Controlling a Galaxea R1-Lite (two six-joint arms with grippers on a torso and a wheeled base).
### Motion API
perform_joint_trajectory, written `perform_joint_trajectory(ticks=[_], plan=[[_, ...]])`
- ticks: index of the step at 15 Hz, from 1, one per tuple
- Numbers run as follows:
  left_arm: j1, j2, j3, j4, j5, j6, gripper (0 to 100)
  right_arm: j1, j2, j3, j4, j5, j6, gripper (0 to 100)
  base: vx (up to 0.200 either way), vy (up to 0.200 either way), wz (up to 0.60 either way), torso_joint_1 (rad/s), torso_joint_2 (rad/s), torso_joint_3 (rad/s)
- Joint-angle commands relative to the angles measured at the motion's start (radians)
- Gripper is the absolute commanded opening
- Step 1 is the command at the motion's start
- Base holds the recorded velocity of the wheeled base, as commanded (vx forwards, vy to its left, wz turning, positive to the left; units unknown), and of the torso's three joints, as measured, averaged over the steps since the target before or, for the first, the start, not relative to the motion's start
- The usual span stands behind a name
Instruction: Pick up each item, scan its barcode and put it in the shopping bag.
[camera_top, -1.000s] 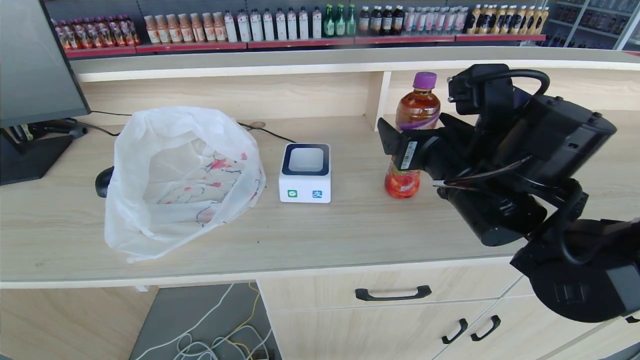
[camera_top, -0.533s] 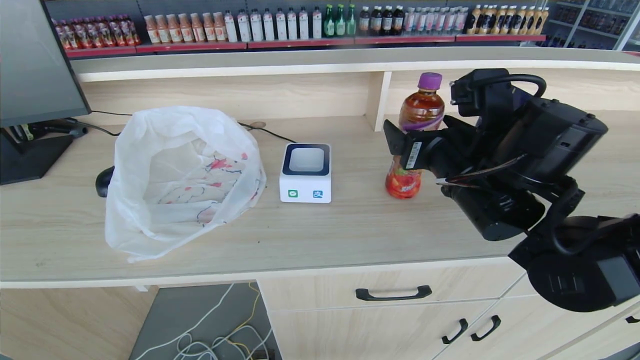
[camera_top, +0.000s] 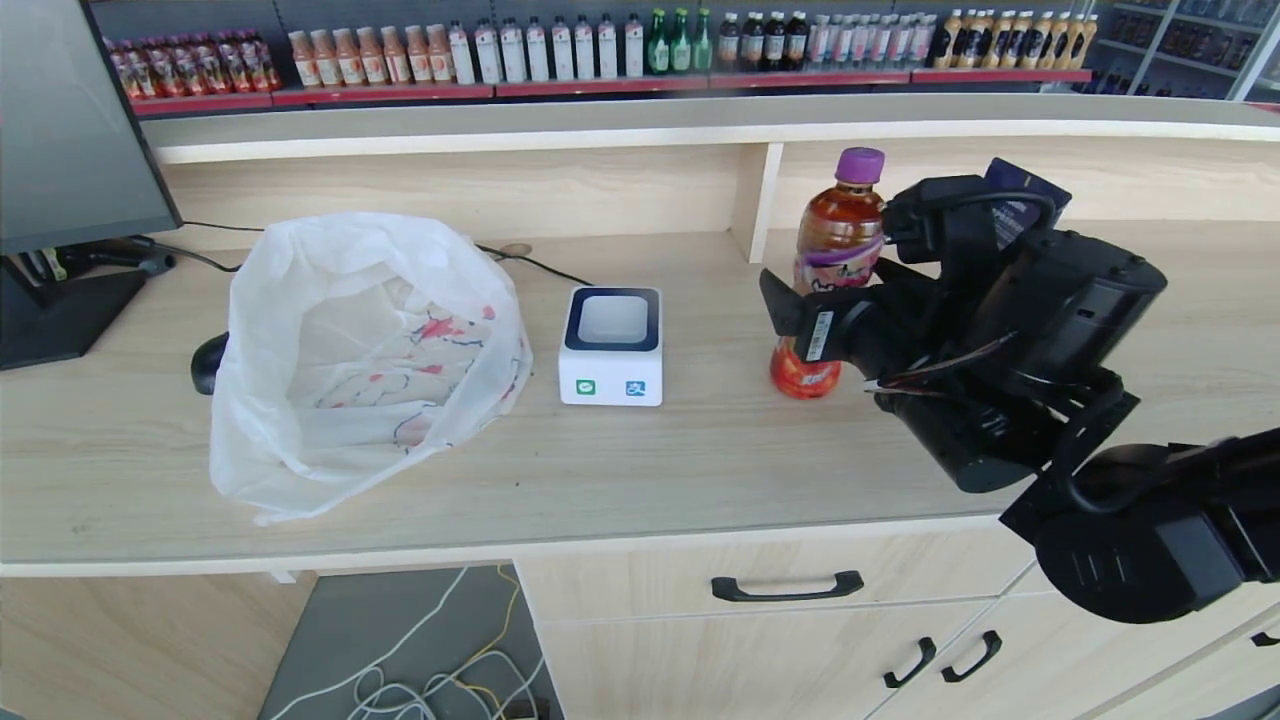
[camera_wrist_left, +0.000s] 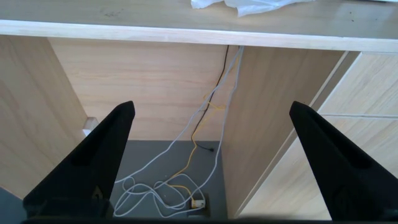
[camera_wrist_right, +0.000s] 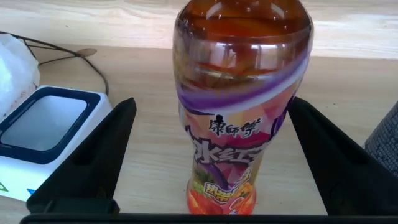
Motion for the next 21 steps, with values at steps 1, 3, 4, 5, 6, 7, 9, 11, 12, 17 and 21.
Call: perform_joint_trajectory(ticks=[1, 3, 4, 5, 6, 7, 9, 11, 12, 17, 21], plan=[[0.000, 0.001, 0.000, 0.000, 0.000, 0.001, 100, -0.003, 0.014, 0.004, -0.003, 0.001, 0.002, 100, 0.000, 0.000, 0.00, 0.000, 0.00, 0.000], [0.000, 0.001, 0.000, 0.000, 0.000, 0.001, 100, -0.005, 0.040, 0.005, -0.003, -0.001, 0.037, 100, 0.000, 0.000, 0.00, 0.000, 0.00, 0.000], [0.000, 0.001, 0.000, 0.001, 0.000, -0.001, 100, -0.006, 0.048, 0.004, -0.005, -0.001, 0.042, 100, 0.000, 0.000, 0.00, 0.000, 0.00, 0.000], [0.000, 0.001, 0.000, 0.000, 0.000, 0.001, 100, -0.016, 0.056, -0.001, -0.005, 0.001, 0.042, 100, 0.000, 0.000, 0.00, 0.000, 0.00, 0.000], [0.000, 0.001, 0.000, 0.000, 0.000, 0.001, 100, -0.026, 0.062, -0.003, -0.008, 0.001, 0.044, 100, 0.000, 0.000, 0.00, 0.000, 0.00, 0.000], [0.000, 0.000, 0.000, 0.000, 0.000, 0.001, 100, -0.029, 0.074, 0.004, -0.023, 0.002, 0.044, 100, 0.000, 0.000, 0.00, 0.000, 0.00, 0.000], [0.000, 0.000, 0.000, 0.000, 0.000, 0.001, 100, -0.029, 0.100, 0.002, -0.040, 0.017, 0.042, 100, 0.000, 0.000, 0.00, 0.000, 0.00, 0.000], [0.000, 0.001, 0.000, 0.000, 0.000, -0.001, 100, -0.034, 0.112, -0.004, -0.046, 0.020, 0.044, 100, 0.000, 0.000, 0.00, 0.000, 0.00, 0.000], [0.000, 0.000, 0.000, 0.000, 0.000, 0.001, 100, -0.052, 0.114, -0.004, -0.052, 0.024, 0.044, 100, 0.000, 0.000, 0.00, 0.000, 0.00, 0.000], [0.000, 0.001, 0.000, 0.000, 0.000, 0.001, 100, -0.080, 0.105, -0.021, -0.055, 0.062, 0.037, 100, 0.000, 0.000, 0.00, 0.000, 0.00, 0.000], [0.000, 0.000, 0.000, 0.000, 0.000, 0.001, 100, -0.085, 0.108, -0.052, -0.055, 0.063, 0.034, 100, 0.000, 0.000, 0.00, 0.000, 0.00, 0.000]])
